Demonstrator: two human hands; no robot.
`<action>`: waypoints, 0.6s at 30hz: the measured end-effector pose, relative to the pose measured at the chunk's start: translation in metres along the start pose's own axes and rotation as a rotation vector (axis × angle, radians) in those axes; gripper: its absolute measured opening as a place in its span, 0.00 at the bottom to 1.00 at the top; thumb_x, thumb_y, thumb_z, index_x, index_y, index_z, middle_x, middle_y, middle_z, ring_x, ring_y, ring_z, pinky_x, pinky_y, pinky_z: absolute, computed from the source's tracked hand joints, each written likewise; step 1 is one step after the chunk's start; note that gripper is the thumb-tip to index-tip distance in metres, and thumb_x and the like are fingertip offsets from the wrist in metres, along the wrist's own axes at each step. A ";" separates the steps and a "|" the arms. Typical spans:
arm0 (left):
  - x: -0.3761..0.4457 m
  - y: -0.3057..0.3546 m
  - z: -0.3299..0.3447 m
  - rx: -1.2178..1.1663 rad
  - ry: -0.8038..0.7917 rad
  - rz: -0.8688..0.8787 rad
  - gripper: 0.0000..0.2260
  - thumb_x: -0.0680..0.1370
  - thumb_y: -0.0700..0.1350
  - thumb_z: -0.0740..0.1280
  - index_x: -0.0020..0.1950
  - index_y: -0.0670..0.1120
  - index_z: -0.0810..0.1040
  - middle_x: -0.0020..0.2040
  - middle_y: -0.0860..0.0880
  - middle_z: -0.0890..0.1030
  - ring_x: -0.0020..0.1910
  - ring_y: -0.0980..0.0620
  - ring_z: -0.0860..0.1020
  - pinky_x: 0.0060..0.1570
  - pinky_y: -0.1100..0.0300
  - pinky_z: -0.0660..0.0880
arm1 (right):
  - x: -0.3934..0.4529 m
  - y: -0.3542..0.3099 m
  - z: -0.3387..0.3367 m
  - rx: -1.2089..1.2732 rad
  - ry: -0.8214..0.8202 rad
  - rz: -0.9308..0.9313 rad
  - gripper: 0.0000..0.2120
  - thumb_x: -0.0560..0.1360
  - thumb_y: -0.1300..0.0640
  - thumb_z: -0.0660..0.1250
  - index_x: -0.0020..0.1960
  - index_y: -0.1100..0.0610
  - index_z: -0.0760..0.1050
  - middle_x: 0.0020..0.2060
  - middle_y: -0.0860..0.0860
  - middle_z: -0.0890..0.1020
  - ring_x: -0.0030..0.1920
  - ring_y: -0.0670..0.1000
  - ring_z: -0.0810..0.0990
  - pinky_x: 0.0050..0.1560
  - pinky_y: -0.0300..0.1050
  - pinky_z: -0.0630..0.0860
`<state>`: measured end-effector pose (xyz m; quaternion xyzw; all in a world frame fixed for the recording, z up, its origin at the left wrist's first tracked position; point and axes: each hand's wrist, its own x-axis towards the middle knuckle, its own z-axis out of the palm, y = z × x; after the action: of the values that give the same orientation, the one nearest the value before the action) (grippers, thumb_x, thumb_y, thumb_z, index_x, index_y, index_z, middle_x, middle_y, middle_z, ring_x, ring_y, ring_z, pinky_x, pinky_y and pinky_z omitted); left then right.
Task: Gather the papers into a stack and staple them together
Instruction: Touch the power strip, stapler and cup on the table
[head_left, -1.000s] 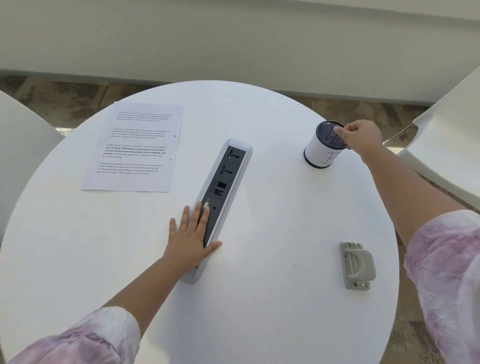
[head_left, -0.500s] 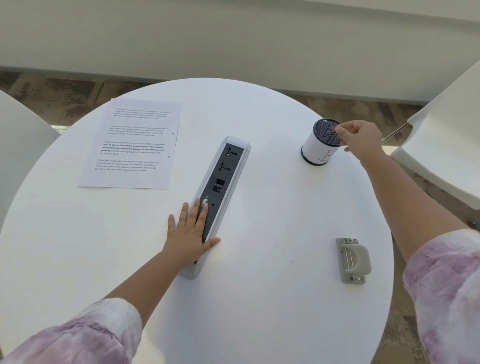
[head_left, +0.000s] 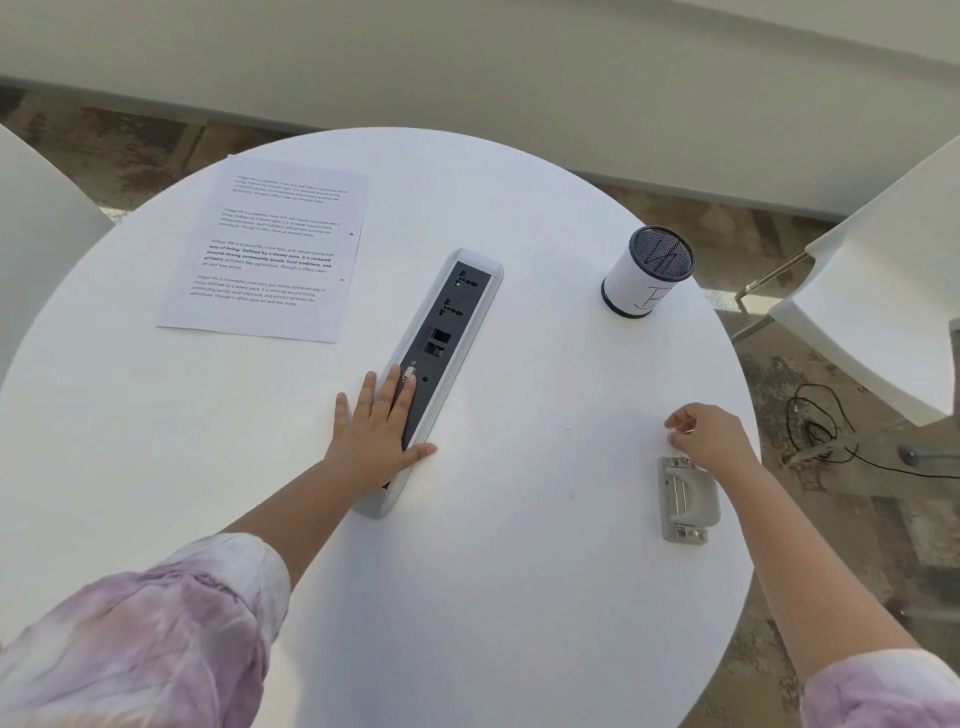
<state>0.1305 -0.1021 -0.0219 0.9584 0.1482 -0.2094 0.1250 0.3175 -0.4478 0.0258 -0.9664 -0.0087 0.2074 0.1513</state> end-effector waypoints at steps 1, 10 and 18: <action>0.000 0.000 0.000 -0.002 -0.003 -0.001 0.39 0.75 0.68 0.49 0.69 0.50 0.27 0.75 0.51 0.32 0.75 0.46 0.35 0.71 0.40 0.41 | -0.002 0.000 0.002 -0.007 0.012 -0.001 0.08 0.71 0.65 0.66 0.49 0.60 0.78 0.44 0.55 0.78 0.40 0.55 0.75 0.43 0.47 0.74; 0.001 0.000 0.000 -0.003 -0.007 0.001 0.39 0.75 0.68 0.49 0.73 0.50 0.31 0.75 0.51 0.31 0.75 0.45 0.35 0.71 0.40 0.41 | -0.017 -0.008 0.012 0.019 0.061 0.036 0.03 0.72 0.61 0.66 0.45 0.58 0.77 0.37 0.53 0.81 0.29 0.49 0.79 0.36 0.42 0.74; 0.001 -0.001 -0.001 -0.006 -0.016 0.000 0.39 0.75 0.68 0.49 0.73 0.50 0.30 0.75 0.51 0.31 0.74 0.46 0.34 0.71 0.41 0.40 | -0.017 -0.013 0.014 -0.148 0.077 -0.008 0.05 0.73 0.61 0.64 0.42 0.57 0.79 0.34 0.51 0.81 0.26 0.47 0.77 0.31 0.38 0.66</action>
<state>0.1309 -0.1010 -0.0219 0.9563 0.1476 -0.2166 0.1293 0.2965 -0.4328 0.0240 -0.9822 -0.0222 0.1682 0.0807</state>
